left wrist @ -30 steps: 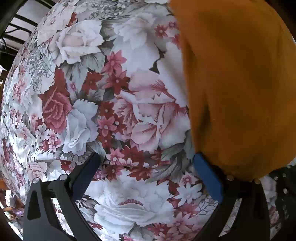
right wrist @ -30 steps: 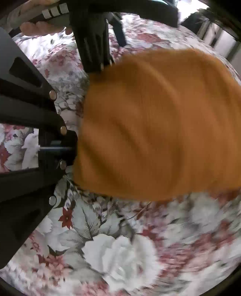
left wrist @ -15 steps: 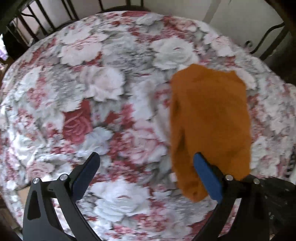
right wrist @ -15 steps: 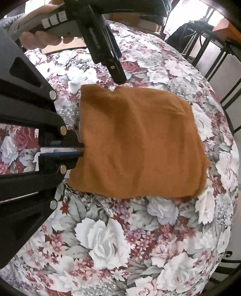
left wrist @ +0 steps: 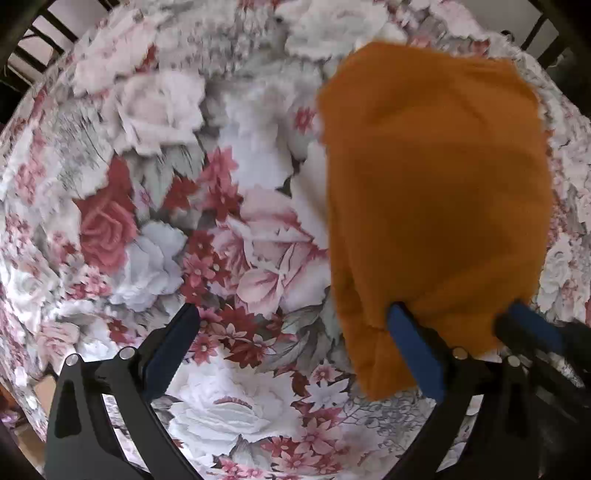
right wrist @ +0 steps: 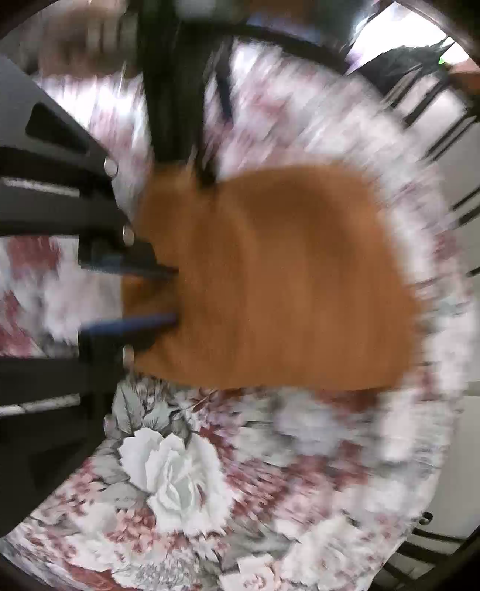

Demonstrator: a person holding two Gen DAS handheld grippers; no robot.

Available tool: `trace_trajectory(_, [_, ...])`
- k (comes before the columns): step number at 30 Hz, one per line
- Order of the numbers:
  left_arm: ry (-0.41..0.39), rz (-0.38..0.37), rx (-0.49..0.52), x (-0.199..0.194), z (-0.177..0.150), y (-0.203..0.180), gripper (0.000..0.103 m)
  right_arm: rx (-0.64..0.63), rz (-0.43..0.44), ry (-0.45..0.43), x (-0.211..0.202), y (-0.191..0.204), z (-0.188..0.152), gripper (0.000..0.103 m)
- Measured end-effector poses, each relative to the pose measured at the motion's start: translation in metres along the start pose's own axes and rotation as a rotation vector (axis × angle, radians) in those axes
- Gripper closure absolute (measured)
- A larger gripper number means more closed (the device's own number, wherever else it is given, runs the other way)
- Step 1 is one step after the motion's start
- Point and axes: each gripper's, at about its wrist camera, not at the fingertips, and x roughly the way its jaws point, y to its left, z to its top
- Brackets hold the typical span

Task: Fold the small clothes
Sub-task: 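Grasp the folded bundle end with the right tool and fold it over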

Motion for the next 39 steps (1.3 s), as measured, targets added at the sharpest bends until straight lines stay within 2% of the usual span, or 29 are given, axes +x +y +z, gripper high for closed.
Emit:
trace_trajectory(3, [0.009,-0.024,-0.019,0.003,0.001,0.000,0.004,0.032,0.024,0.005,-0.007,-0.006,0.000,0.092])
trace_trajectory(7, [-0.078,-0.057,-0.037,-0.031,0.004,0.009,0.005,0.092,0.076,-0.020,-0.033,-0.020,-0.003,0.092])
trace_trajectory(11, [-0.174,-0.158,-0.005,-0.065,-0.006,-0.002,0.005,0.148,0.152,-0.159,-0.068,-0.030,0.012,0.090])
trace_trajectory(13, [-0.161,-0.183,0.014,-0.060,-0.008,-0.010,0.005,0.150,0.181,-0.217,-0.077,-0.028,0.026,0.090])
trace_trajectory(14, [-0.127,-0.162,0.040,-0.049,-0.009,-0.018,0.005,0.144,0.186,-0.225,-0.078,-0.027,0.034,0.090])
trace_trajectory(16, [-0.070,-0.096,0.060,-0.020,-0.014,-0.022,0.004,0.125,0.178,-0.218,-0.070,-0.021,0.054,0.090])
trace_trajectory(18, [0.002,-0.104,0.047,0.009,-0.013,-0.024,0.004,0.117,0.134,-0.203,-0.055,-0.017,0.072,0.090])
trace_trajectory(21, [0.008,-0.103,0.036,0.020,-0.010,-0.024,0.004,0.192,0.112,-0.123,-0.004,-0.031,0.101,0.100])
trace_trajectory(25, [-0.032,-0.070,0.052,0.028,0.002,-0.041,0.004,0.375,0.256,-0.110,0.028,-0.069,0.117,0.103])
trace_trajectory(27, [-0.034,-0.076,0.036,0.031,0.002,-0.049,0.004,0.400,0.298,-0.100,0.029,-0.076,0.119,0.103])
trace_trajectory(29, [-0.018,-0.089,0.024,0.031,0.010,-0.058,0.004,0.365,0.319,-0.113,0.018,-0.078,0.114,0.103])
trace_trajectory(31, [-0.013,-0.122,0.005,0.020,0.015,-0.039,0.004,0.333,0.316,-0.143,0.001,-0.077,0.108,0.103])
trace_trajectory(32, [-0.025,-0.137,0.003,0.010,0.019,-0.037,0.004,0.313,0.321,-0.164,-0.012,-0.076,0.103,0.098])
trace_trajectory(33, [-0.073,-0.142,-0.001,-0.005,0.022,-0.033,0.004,0.288,0.317,-0.176,-0.023,-0.074,0.098,0.097])
trace_trajectory(35, [-0.184,-0.102,-0.022,-0.037,0.030,-0.024,0.004,0.225,0.281,-0.187,-0.037,-0.068,0.092,0.097])
trace_trajectory(37, [-0.223,-0.117,-0.059,-0.050,0.037,-0.013,0.004,0.176,0.246,-0.183,-0.046,-0.064,0.082,0.097])
trace_trajectory(39, [-0.212,-0.125,-0.116,-0.048,0.049,0.000,0.004,0.159,0.237,-0.178,-0.049,-0.061,0.072,0.097])
